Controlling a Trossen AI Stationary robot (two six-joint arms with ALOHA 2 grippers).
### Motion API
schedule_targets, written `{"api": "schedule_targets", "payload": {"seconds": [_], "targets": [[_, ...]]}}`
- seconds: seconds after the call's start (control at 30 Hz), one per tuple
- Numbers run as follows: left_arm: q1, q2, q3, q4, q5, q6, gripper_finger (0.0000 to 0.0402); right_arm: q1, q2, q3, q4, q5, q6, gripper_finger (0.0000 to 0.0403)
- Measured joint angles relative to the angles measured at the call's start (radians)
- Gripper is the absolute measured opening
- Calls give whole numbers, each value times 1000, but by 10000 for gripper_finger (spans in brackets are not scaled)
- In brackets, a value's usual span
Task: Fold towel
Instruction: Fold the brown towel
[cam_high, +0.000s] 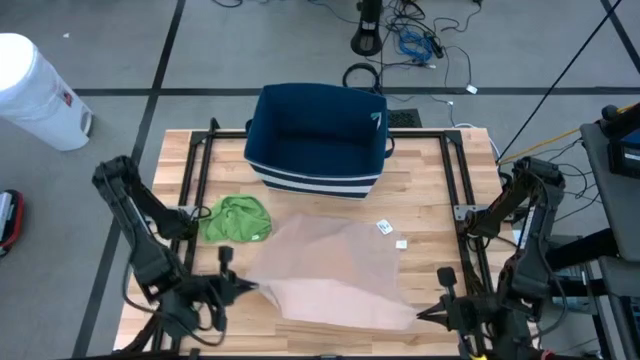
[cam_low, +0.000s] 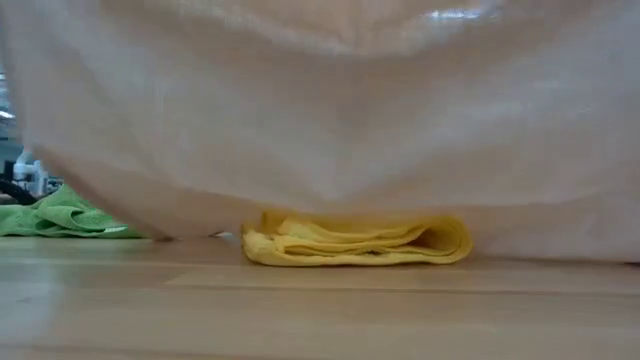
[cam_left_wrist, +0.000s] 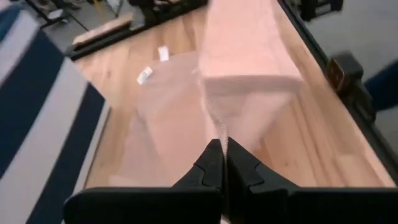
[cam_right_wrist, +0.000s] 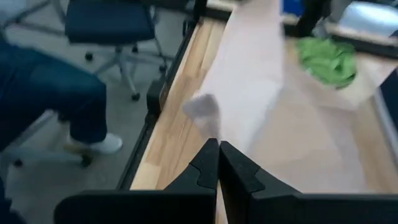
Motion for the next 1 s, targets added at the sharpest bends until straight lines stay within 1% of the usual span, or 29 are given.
{"api": "schedule_targets", "payload": {"seconds": [0.1, 0.13, 0.2, 0.27, 0.37, 0.5, 0.63, 0.8, 0.87, 1.0], "targets": [[14, 33, 0, 40, 14, 20, 0, 36, -7, 3, 5, 104, 7, 0], [23, 36, 0, 51, 40, 27, 0, 47, -9, 3, 9, 129, 5, 0], [40, 44, 0, 85, 108, 41, 0, 65, -14, 3, 39, 140, 1, 0], [41, 48, 0, 103, 158, 41, 0, 78, -14, 3, 76, 126, 6, 0], [28, 47, 0, 132, 216, 41, 0, 86, 0, 3, 132, 46, 34, 0], [11, 51, 0, 151, 303, 38, 0, 90, 45, 3, 149, -28, 115, 0], [9, 96, 0, 191, 374, 25, 0, 89, 110, 3, 157, -79, 209, 0], [17, 201, 0, 206, 417, 5, 0, 89, 187, 3, 173, -80, 289, 0], [22, 237, 0, 223, 419, 5, 0, 87, 210, 3, 181, -72, 293, 0], [27, 286, 0, 284, 399, 5, 0, 81, 244, 3, 214, -20, 289, 0]]}}
